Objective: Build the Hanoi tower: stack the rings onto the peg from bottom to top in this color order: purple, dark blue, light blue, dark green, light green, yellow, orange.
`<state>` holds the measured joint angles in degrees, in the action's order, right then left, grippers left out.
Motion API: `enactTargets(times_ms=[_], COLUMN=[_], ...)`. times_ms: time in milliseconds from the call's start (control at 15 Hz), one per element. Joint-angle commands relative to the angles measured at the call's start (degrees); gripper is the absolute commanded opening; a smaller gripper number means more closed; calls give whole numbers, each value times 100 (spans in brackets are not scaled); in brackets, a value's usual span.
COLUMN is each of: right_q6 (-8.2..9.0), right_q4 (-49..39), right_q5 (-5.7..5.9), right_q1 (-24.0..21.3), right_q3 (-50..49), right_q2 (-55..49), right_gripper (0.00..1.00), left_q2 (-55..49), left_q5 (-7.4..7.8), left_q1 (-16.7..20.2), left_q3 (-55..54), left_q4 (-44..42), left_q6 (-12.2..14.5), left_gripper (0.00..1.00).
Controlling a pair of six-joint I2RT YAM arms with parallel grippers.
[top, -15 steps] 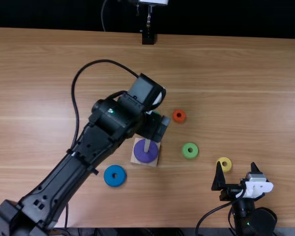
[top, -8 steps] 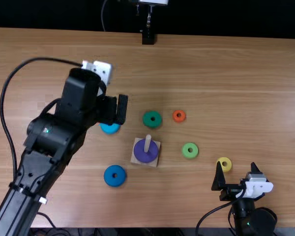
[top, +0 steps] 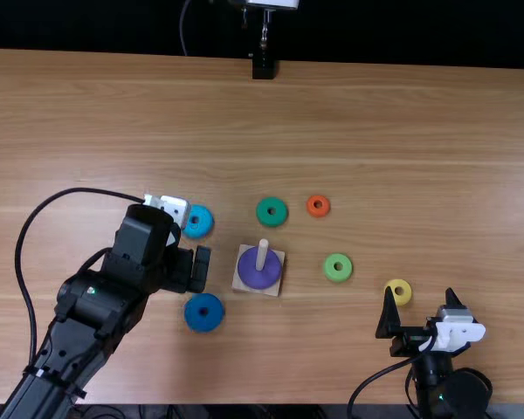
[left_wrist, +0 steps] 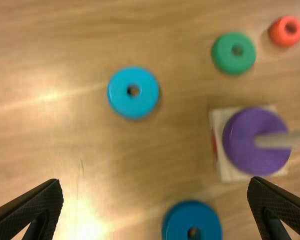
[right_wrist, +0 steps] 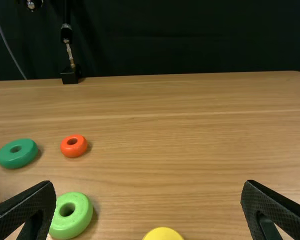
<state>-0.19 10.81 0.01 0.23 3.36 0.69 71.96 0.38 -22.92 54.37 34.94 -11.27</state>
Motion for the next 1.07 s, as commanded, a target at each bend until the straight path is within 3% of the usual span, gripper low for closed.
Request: enactTargets(times_ms=[0,200,467,733,1000], right_q6=[-34,-34,-34,-34,-34], right_q4=[370,370,370,370,370], right_q5=[62,62,62,62,62], right_q1=[-14,-14,-32,-14,-14], right_q3=[-239,-239,-239,-239,-239], right_q2=[-69,-69,-69,-69,-69], right_gripper=[100,100,100,100,100], left_q2=[-130,-95,195,696,1048], left_q5=[46,57,-102,-513,-481], left_q1=[-99,-503,-960,-1162,-1162], left_q3=[-278,-726,-893,-893,-893], left_q4=[-3,50,50,50,29], left_q6=[93,620,631,620,599], left_gripper=[100,100,100,100,100])
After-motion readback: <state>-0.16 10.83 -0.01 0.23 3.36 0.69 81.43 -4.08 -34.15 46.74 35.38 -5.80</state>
